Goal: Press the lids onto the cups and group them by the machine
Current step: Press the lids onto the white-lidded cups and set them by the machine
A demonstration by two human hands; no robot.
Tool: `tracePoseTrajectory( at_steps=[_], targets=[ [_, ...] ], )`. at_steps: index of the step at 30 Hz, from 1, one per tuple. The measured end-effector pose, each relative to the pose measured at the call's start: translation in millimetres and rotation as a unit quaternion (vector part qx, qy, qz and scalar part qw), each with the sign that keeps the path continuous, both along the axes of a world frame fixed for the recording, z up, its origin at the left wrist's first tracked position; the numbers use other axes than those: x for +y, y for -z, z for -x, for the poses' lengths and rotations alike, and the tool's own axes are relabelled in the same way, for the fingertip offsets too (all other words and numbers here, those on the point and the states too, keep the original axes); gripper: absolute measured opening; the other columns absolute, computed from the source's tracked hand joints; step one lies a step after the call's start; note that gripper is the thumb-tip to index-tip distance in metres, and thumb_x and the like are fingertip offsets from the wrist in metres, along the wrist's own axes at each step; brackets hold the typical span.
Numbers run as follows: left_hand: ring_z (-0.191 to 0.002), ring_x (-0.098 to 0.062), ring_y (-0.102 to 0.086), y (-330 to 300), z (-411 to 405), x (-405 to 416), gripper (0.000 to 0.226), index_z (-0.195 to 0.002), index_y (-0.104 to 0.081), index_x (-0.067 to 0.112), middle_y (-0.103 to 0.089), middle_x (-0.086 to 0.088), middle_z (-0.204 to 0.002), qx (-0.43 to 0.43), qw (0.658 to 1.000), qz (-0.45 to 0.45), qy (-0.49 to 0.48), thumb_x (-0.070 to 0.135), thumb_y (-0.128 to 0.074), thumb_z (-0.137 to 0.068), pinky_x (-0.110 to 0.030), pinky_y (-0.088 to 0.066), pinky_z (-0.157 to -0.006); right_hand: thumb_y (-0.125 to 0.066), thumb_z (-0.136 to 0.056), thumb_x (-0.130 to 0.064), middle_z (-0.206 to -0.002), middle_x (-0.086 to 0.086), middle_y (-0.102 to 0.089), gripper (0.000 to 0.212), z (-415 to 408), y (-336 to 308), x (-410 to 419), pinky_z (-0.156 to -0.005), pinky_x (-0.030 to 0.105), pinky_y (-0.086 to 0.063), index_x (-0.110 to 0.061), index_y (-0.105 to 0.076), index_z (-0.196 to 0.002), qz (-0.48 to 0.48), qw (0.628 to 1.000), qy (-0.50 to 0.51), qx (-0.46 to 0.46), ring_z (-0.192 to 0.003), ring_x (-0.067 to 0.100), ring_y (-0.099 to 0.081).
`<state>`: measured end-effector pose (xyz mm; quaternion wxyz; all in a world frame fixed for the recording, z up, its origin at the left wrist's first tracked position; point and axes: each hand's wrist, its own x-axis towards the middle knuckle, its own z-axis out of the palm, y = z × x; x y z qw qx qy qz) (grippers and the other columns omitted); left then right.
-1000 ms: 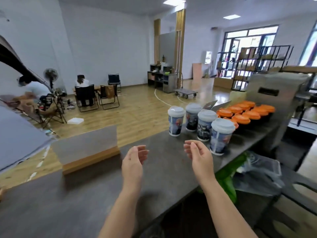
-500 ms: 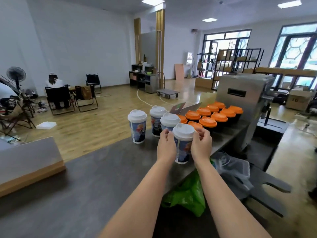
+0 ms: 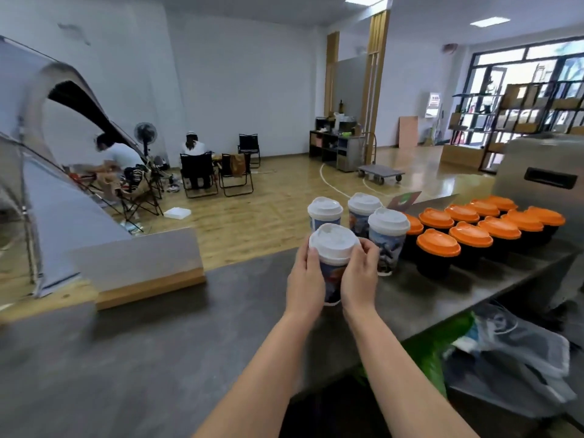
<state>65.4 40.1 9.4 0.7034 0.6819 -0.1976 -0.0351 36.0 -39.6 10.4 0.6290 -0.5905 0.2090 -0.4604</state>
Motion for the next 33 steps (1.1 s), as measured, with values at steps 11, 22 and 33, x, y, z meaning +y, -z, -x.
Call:
tracePoseTrajectory(
  at_steps=[11, 22, 33],
  targets=[
    [-0.108, -0.014, -0.062, -2.3, -35.9, 230.0, 0.033, -0.113, -0.058, 0.039, -0.065, 0.007, -0.114, 0.017, 0.965, 0.101, -0.242, 0.049, -0.038, -0.089, -0.039, -0.053, -0.093, -0.034, -0.090, -0.049, -0.118, -0.004, -0.058, 0.035, -73.4, 15.3, 242.1, -0.096, 0.041, -0.050, -0.038, -0.051, -0.119, 0.036, 0.961, -0.272, -0.019, -0.112, 0.015, -0.056],
    [-0.112, -0.016, -0.063, 9.5, -33.3, 335.5, 0.043, -0.123, -0.056, 0.039, -0.065, 0.002, -0.121, 0.036, 0.953, 0.131, -0.270, 0.056, -0.036, -0.089, -0.049, -0.053, -0.098, -0.037, -0.083, -0.060, -0.119, -0.016, -0.059, 0.041, -64.8, 20.8, 350.8, -0.083, 0.014, -0.048, -0.049, -0.049, -0.120, 0.050, 0.926, -0.373, -0.016, -0.109, -0.001, -0.058],
    [-0.108, -0.012, -0.063, 24.0, -42.7, 351.6, 0.042, -0.116, -0.061, 0.033, -0.068, 0.005, -0.113, 0.020, 0.944, 0.113, -0.310, 0.047, -0.031, -0.090, -0.040, -0.052, -0.095, -0.037, -0.087, -0.058, -0.116, -0.016, -0.062, 0.038, -67.0, 34.3, 361.2, -0.085, 0.014, -0.047, -0.041, -0.051, -0.118, 0.081, 0.936, -0.342, -0.018, -0.108, 0.002, -0.059]
  ],
)
